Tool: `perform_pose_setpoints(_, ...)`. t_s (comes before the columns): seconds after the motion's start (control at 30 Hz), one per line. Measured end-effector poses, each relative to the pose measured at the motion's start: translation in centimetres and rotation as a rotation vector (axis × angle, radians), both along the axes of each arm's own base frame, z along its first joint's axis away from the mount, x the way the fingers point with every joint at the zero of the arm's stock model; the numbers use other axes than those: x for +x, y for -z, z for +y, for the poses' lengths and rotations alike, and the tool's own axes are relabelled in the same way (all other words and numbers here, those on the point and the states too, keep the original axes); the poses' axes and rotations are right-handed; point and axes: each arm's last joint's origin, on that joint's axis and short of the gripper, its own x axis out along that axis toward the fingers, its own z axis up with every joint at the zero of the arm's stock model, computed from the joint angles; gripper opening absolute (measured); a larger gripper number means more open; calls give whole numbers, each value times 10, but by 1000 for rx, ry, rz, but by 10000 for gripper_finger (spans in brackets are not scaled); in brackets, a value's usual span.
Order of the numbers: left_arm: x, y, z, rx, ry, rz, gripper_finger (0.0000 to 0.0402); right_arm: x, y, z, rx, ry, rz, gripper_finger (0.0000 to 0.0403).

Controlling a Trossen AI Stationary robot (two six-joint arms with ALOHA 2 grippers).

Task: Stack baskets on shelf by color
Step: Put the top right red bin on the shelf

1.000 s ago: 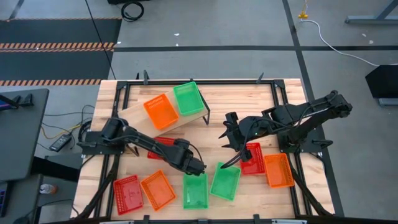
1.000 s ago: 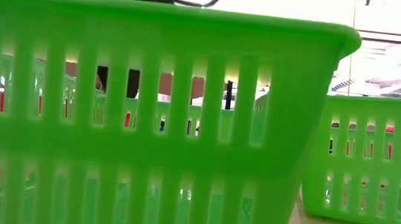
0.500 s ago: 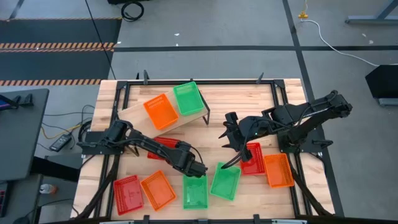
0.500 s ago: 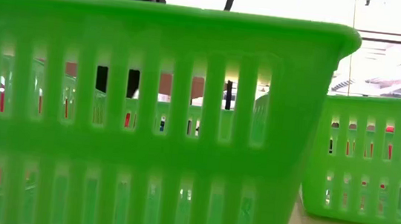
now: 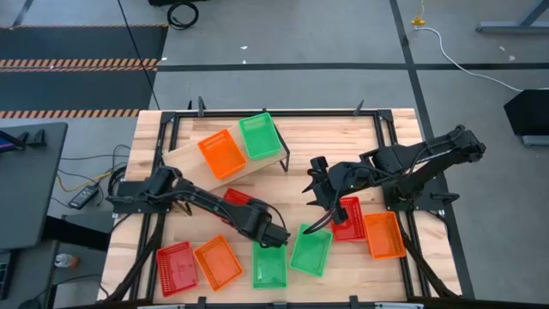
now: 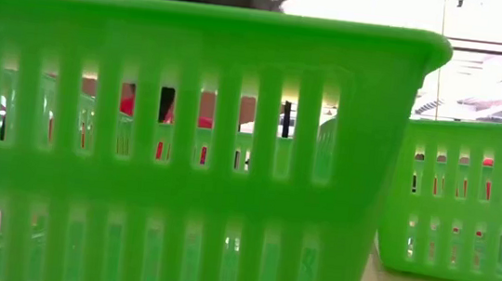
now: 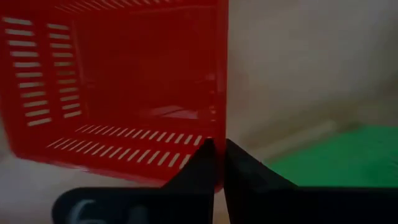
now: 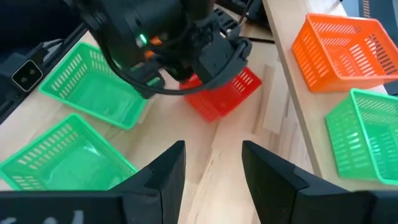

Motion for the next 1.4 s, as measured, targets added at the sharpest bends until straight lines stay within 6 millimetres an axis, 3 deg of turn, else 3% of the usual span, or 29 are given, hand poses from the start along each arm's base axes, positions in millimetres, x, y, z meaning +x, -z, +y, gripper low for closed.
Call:
perform_pose_setpoints(0.47, -9, -94, -35, 10, 118, -147, 14, -1, 19, 0, -10, 2, 57, 165)
perform_pose_setpoints(0.7, -27, -109, -53, -82, 198, -77, 15, 0, 18, 0, 6, 16, 51, 165)
perform_pose_setpoints(0.93, -37, -124, -66, -97, 294, -132, 15, 0, 18, 0, 9, 19, 49, 165)
perform_pose_setpoints(1.2, -40, -151, -68, -40, 349, -264, 15, 0, 17, 0, 11, 18, 44, 165)
perform_pose_setpoints(1.4, -44, -159, -65, -37, 384, -283, 15, 0, 17, 0, 11, 19, 44, 165)
